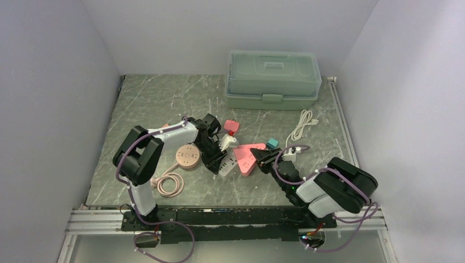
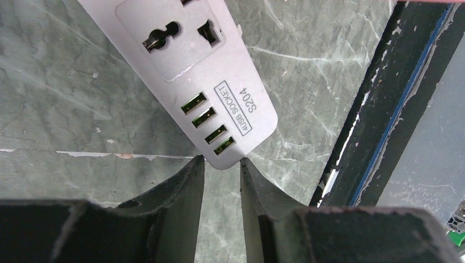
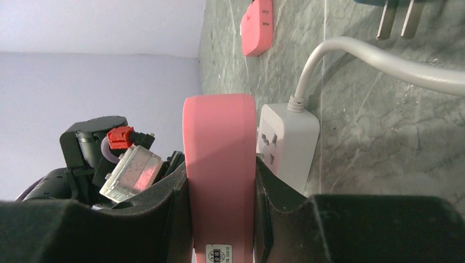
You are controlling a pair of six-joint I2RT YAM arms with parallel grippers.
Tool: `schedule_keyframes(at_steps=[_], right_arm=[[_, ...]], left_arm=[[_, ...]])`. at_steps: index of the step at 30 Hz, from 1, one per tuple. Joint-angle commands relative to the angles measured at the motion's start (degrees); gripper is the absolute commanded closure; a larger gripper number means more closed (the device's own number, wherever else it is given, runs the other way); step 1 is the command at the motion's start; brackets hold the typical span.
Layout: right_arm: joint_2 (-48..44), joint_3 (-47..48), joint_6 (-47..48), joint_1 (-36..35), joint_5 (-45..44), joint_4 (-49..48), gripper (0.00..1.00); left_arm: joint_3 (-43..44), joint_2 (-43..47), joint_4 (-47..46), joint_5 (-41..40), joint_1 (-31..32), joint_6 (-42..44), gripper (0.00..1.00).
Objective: Insert the plug
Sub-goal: Insert the plug into the socket.
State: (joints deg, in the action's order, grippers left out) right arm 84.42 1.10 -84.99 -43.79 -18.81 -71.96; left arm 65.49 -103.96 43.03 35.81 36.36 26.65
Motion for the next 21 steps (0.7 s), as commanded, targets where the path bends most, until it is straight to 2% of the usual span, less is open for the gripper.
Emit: schedule_keyframes(at_steps=[1, 8, 21], right_arm=[[-4.7, 0.1, 0.7, 0.2, -2.8, 4.2, 1.0], [-1.3, -0.1, 0.3, 0.4, -2.1, -0.8, 1.0], [-2.0, -0.1, -0.4, 0.4, -4.6, 2.9, 1.0]], left_arm=[[1.6, 2.2, -0.9, 2.3, -0.1, -0.5, 0.65], [1.5, 2.2, -1.0, 2.4, -0.1, -0.6, 0.66], [1.8, 2.4, -1.0, 2.7, -0.1, -1.0, 0.67]])
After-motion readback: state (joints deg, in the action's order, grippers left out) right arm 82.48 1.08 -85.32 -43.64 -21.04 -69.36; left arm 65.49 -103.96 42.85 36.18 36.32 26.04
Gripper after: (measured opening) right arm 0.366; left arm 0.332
